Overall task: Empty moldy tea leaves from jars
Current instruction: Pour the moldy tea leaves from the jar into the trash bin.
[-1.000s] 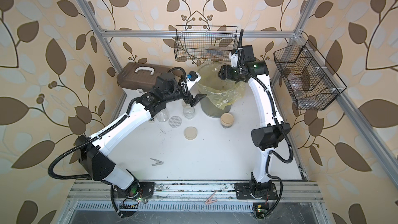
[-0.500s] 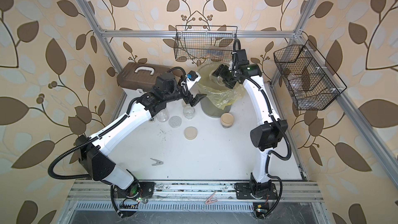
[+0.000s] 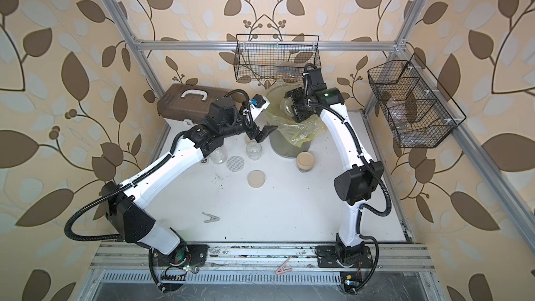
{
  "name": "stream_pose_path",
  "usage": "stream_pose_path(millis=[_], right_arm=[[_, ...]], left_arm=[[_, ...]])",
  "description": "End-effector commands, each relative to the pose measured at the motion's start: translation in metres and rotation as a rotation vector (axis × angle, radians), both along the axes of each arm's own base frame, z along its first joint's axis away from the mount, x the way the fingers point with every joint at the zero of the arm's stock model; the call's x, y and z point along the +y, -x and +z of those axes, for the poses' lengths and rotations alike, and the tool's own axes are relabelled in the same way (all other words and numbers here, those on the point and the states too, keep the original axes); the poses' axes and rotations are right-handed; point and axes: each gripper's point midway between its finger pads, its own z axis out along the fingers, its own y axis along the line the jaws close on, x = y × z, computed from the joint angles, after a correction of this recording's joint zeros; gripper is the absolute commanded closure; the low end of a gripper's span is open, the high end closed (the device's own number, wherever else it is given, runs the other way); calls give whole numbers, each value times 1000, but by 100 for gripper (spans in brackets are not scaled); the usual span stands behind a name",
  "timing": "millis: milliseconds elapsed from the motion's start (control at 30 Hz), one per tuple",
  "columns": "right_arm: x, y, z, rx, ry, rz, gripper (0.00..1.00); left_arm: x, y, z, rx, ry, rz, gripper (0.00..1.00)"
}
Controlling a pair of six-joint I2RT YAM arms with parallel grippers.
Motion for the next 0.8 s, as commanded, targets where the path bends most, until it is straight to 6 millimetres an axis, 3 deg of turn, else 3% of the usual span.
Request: stream_pose_path(millis=[0,267,433,767], right_arm=[[-18,5,22,30,-124,-240,100],[-12,5,9,139,-263,-411,100],[-21,10,3,199,-314,-546,100],[-35,-2,23,134,-387,-623,100]], left_arm=[[7,-2,23,-43,50,24,1],[6,-1,26,-35,65,20,1],[9,0,27,-34,65,33,1],[13,1,28,-40,62,47,1]])
